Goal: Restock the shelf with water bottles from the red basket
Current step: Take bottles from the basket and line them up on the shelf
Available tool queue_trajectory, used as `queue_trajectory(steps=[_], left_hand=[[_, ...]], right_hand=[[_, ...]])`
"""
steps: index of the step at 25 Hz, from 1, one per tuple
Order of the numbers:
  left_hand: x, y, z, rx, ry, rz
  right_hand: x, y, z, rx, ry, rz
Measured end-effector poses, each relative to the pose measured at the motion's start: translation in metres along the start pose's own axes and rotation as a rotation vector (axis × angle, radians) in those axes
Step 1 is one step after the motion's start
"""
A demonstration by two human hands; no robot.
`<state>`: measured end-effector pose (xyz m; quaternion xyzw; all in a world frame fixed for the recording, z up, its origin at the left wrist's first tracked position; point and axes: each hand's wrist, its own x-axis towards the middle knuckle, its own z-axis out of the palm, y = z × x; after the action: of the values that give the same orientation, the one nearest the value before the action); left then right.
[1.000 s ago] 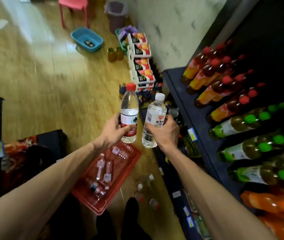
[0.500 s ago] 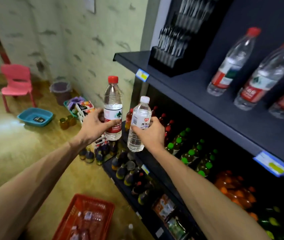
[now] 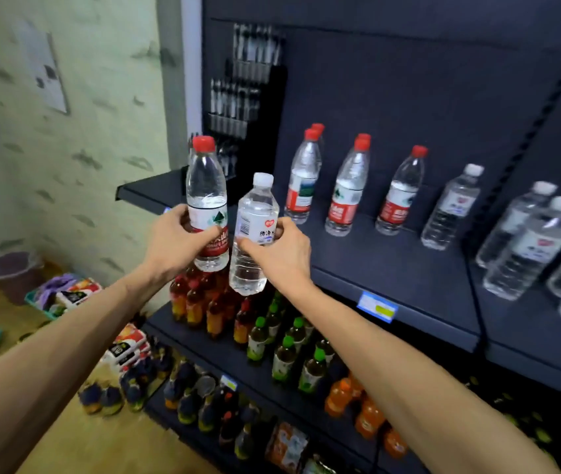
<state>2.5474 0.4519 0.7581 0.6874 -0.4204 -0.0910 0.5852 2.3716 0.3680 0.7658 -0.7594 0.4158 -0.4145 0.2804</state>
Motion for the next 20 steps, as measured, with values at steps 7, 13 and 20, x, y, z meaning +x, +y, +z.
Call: queue_trajectory(steps=[7,13,20], left_hand=[[0.007,0.073,0.09,-0.042,-0.146,0.107],[0.015,0.111,0.184,-0.085,-0.256,0.138],[0.009,0.117,0.268,-0.088,-0.383,0.16]], right_hand=[[0.031,0.034,-0.105,-0.011,0.183,0.045],[0.05,0.108,-0.203,-0.161,0.334,0.133],[0.06,0.179,-0.269,-0.263,0.409,0.187]])
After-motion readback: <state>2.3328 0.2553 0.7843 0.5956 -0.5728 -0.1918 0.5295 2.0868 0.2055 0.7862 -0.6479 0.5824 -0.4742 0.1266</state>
